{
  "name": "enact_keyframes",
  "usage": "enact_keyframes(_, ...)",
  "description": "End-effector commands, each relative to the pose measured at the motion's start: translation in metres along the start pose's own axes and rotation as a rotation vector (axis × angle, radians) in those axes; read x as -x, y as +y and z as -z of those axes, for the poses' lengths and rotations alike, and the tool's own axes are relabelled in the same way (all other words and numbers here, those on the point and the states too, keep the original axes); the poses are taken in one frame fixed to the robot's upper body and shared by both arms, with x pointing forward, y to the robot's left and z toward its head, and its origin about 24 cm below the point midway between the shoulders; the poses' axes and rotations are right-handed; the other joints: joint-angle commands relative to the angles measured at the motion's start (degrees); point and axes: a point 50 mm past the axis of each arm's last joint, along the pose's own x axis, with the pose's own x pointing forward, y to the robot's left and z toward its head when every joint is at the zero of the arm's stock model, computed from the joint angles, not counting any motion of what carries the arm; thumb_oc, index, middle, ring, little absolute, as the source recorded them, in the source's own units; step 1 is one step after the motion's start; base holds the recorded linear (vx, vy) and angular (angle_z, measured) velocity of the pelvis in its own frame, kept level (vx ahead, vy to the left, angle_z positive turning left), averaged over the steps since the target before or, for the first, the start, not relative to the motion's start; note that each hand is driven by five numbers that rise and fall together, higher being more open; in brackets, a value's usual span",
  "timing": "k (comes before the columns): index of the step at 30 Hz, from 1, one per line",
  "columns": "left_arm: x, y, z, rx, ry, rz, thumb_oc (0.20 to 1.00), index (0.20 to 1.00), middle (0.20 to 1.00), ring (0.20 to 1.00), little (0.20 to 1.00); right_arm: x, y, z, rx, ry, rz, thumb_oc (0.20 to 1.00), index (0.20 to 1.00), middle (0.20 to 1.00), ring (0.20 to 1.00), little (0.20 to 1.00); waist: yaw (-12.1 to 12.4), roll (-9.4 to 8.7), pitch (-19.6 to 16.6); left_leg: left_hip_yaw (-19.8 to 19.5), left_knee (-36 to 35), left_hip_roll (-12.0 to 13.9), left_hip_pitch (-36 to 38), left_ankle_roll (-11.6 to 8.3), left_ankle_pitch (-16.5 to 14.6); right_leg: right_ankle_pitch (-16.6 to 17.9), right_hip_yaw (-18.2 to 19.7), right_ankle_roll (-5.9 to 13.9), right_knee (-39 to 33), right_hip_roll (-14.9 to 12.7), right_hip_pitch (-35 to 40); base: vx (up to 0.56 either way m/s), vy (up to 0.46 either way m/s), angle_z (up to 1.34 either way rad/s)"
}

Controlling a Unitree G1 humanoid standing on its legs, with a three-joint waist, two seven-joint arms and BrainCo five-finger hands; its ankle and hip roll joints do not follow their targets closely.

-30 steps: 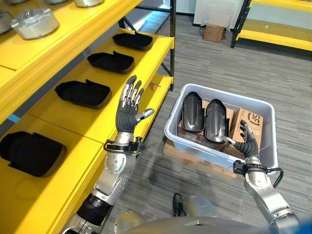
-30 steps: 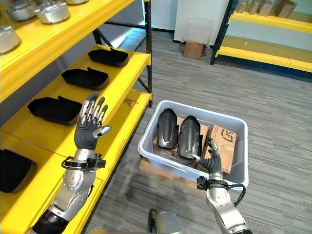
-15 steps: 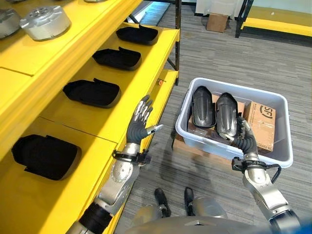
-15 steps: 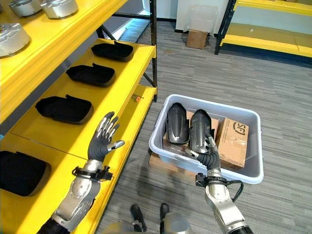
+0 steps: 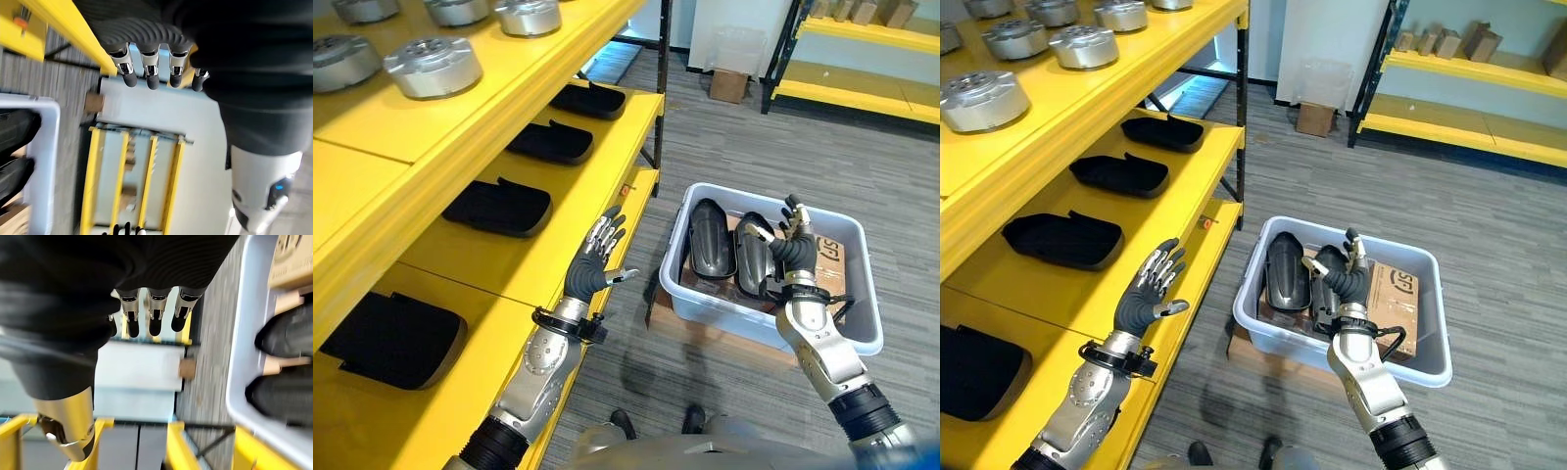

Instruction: Move parts from the plastic box to the shelf.

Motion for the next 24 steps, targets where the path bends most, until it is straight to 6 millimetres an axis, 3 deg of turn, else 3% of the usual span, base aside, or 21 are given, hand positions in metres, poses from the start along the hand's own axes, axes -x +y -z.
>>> enact_keyframes(1, -0.008, -0.003, -0.023, 0.031, -0.107, 0.060, 1.000, 1.000, 1.000, 1.000, 1.000, 0.003, -0.001, -0.010, -0.042, -0.051, 0.036, 1.000, 1.000, 1.000, 1.000, 1.000, 0.72, -1.83, 0.79, -9.67, 2.36, -0.75, -0.63, -1.51, -1.38, 11.72, 4.22, -1.39, -11.92, -4.51, 5.99, 0.05, -0.424, -0.16)
enact_keyframes(2, -0.009, -0.002, -0.023, 0.023, -0.106, 0.053, 1.000, 1.000, 1.000, 1.000, 1.000, 0.005, 0.001, -0.009, -0.043, -0.048, 0.029, 1.000, 1.000, 1.000, 1.000, 1.000, 0.44, -2.08, 1.01, -9.97, 2.72, -0.09, -0.90, -1.78, -1.43, 14.44, 6.20, -0.78, -14.09, -6.12, 5.54, 0.05, -0.436, -0.07)
enact_keyframes(4, -0.009, 0.002, -0.022, 0.012, -0.112, 0.020, 1.000, 1.000, 1.000, 1.000, 1.000, 0.007, 0.009, -0.008, -0.047, -0.045, -0.006, 1.000, 1.000, 1.000, 1.000, 1.000, 0.82, -2.65, 1.93, -8.64, 3.05, 2.25, -0.71, -3.09, -1.89, 17.22, 5.97, 0.83, -17.84, -8.63, 4.32, 0.03, -0.470, 0.08)
enact_keyframes(6, -0.008, 0.004, -0.020, 0.012, -0.107, -0.001, 1.000, 1.000, 1.000, 1.000, 1.000, 0.007, 0.010, -0.010, -0.046, -0.058, -0.015, 1.000, 1.000, 1.000, 1.000, 1.000, 1.49, -2.81, 2.58, -6.97, 4.36, 4.65, -1.59, -4.21, -1.55, 16.49, 3.14, 0.79, -20.47, -8.84, 5.33, 0.00, -0.492, -0.21)
enact_keyframes(8, -0.008, 0.004, -0.023, 0.022, -0.126, 0.003, 1.000, 1.000, 1.000, 1.000, 1.000, 0.003, 0.008, -0.014, -0.027, -0.083, -0.019, 1.000, 1.000, 1.000, 1.000, 1.000, 2.35, -3.29, 3.37, -5.77, 6.42, 7.23, -2.35, -5.62, -2.10, 14.25, 0.41, 0.80, -20.72, -6.96, 6.01, -0.03, -0.503, -0.22)
enact_keyframes(11, -0.007, 0.000, -0.026, 0.084, -0.146, -0.001, 1.000, 1.000, 1.000, 1.000, 1.000, -0.002, 0.005, -0.013, 0.025, -0.079, -0.018, 1.000, 1.000, 1.000, 1.000, 1.000, 2.98, -3.83, 4.07, -4.53, 7.58, 10.57, -2.72, -7.50, -0.78, 11.59, -1.89, -0.81, -20.61, -4.69, 6.97, 0.06, -0.340, -0.71)
enact_keyframes(14, 0.001, -0.005, -0.018, 0.144, -0.108, -0.003, 1.000, 1.000, 1.000, 1.000, 1.000, -0.005, -0.008, -0.012, 0.068, -0.072, -0.095, 1.000, 1.000, 1.000, 1.000, 1.000, 2.14, -3.85, 4.13, -3.25, 7.78, 15.86, -1.50, -10.38, 2.14, 8.14, -3.17, -3.40, -19.47, -2.75, 9.61, 0.12, -0.241, -0.38)
enact_keyframes(19, 0.005, 0.000, -0.005, 0.187, -0.036, -0.026, 1.000, 1.000, 1.000, 1.000, 1.000, -0.010, -0.015, -0.016, 0.091, -0.090, -0.112, 1.000, 1.000, 1.000, 1.000, 1.000, 0.87, -3.19, 4.37, -1.79, 10.61, 17.73, -1.33, -11.29, 2.11, 5.70, -4.05, -5.15, -15.94, -2.14, 9.28, 0.11, -0.089, -0.16)
enact_keyframes(24, 0.006, 0.003, -0.004, 0.157, -0.023, -0.071, 1.000, 1.000, 1.000, 1.000, 1.000, -0.014, -0.011, -0.023, 0.091, -0.153, -0.110, 1.000, 1.000, 1.000, 1.000, 1.000, -0.14, -1.62, 5.26, -2.08, 12.37, 16.30, -2.57, -11.00, 0.97, 5.17, -2.57, -5.61, -15.14, -1.60, 7.90, 0.12, 0.052, -0.07)
